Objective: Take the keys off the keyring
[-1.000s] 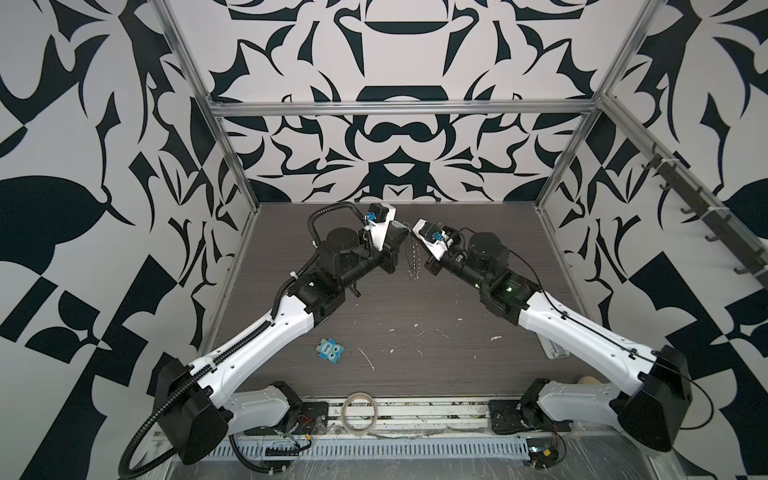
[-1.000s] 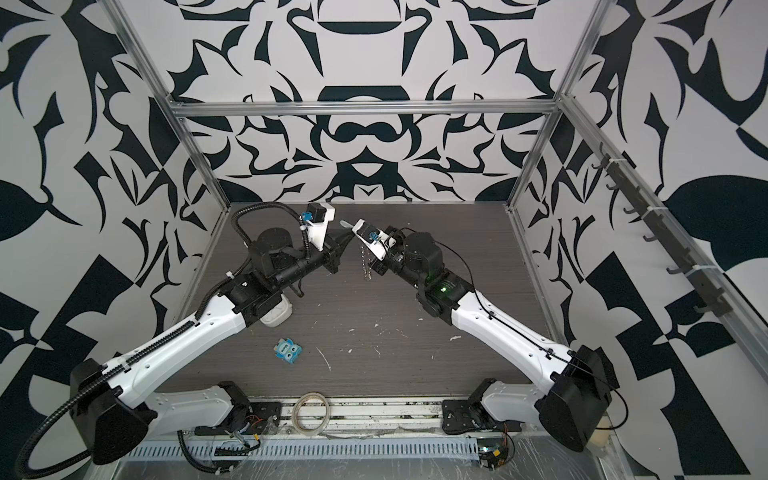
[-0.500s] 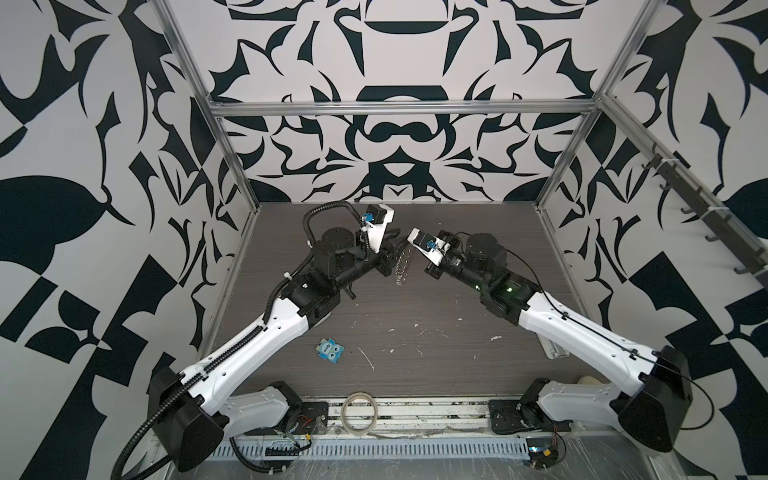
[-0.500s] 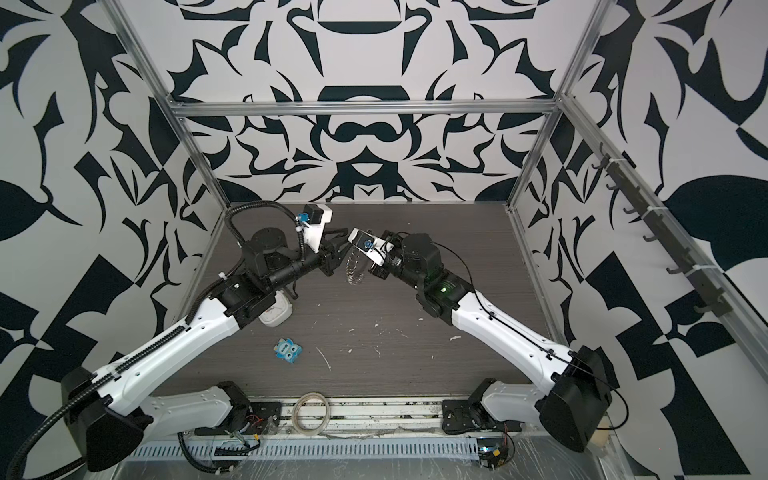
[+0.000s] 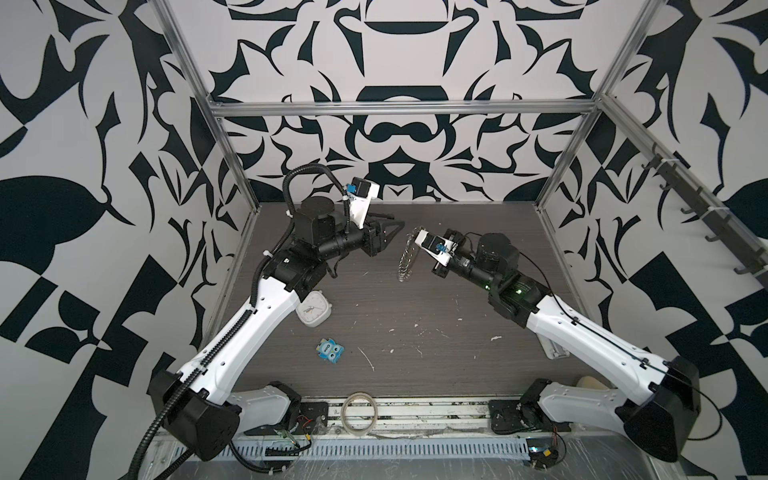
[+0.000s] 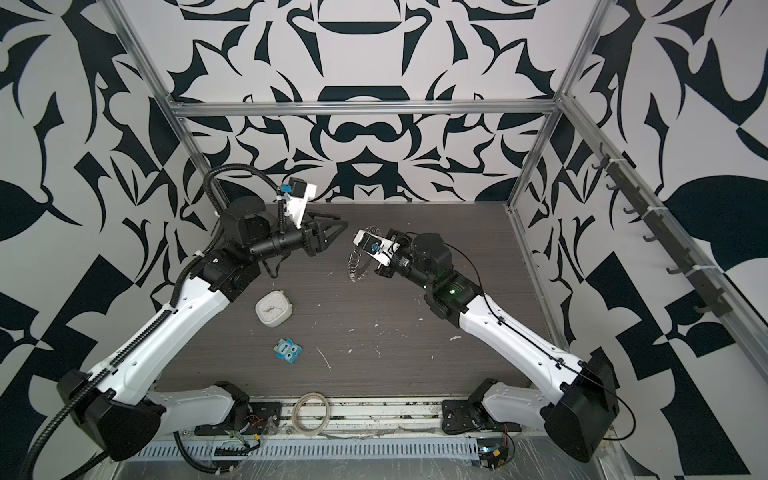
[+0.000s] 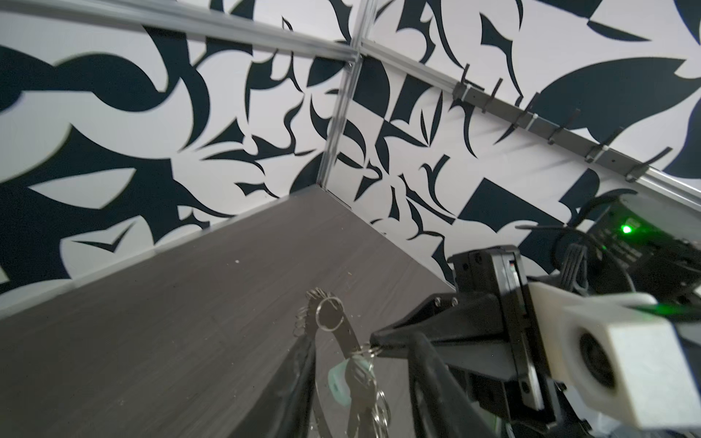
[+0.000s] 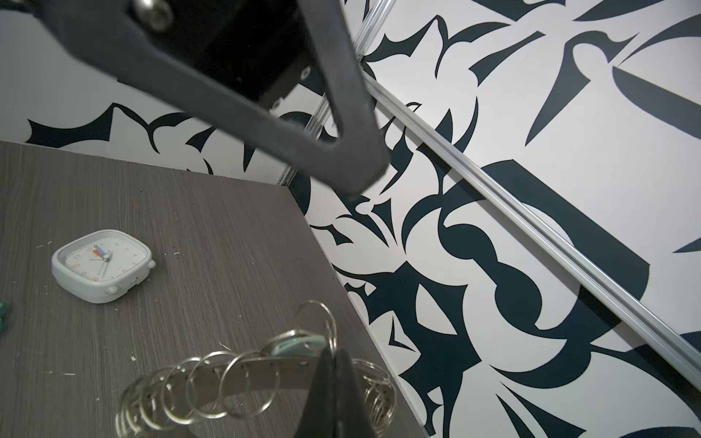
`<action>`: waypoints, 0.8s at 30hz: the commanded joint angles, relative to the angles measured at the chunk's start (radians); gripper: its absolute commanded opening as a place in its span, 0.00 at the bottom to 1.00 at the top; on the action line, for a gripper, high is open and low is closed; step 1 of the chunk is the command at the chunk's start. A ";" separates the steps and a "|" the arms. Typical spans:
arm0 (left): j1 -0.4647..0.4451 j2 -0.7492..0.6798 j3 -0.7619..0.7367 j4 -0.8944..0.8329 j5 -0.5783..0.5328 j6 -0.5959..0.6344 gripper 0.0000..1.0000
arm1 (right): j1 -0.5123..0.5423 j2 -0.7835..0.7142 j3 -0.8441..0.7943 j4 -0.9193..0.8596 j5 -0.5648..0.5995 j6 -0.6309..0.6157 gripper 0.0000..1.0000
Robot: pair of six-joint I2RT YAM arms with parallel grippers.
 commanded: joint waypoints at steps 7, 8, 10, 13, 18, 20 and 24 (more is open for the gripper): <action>0.000 0.061 0.012 -0.063 0.075 -0.049 0.41 | -0.009 -0.025 0.024 0.042 -0.046 0.005 0.00; -0.001 0.064 0.013 -0.063 0.077 -0.051 0.40 | -0.009 -0.025 0.027 0.040 -0.047 0.005 0.00; -0.006 0.068 0.014 -0.063 0.081 -0.055 0.38 | -0.009 -0.023 0.029 0.037 -0.048 0.005 0.00; -0.010 0.072 0.014 -0.063 0.082 -0.058 0.30 | -0.011 -0.020 0.033 0.034 -0.048 0.010 0.00; -0.012 0.068 0.006 -0.062 0.085 -0.064 0.35 | -0.011 -0.012 0.039 0.031 -0.048 0.013 0.00; -0.017 0.068 0.005 -0.063 0.090 -0.065 0.35 | -0.010 -0.010 0.042 0.032 -0.051 0.016 0.00; -0.026 0.069 0.002 -0.070 0.092 -0.066 0.35 | -0.011 -0.006 0.047 0.030 -0.052 0.018 0.00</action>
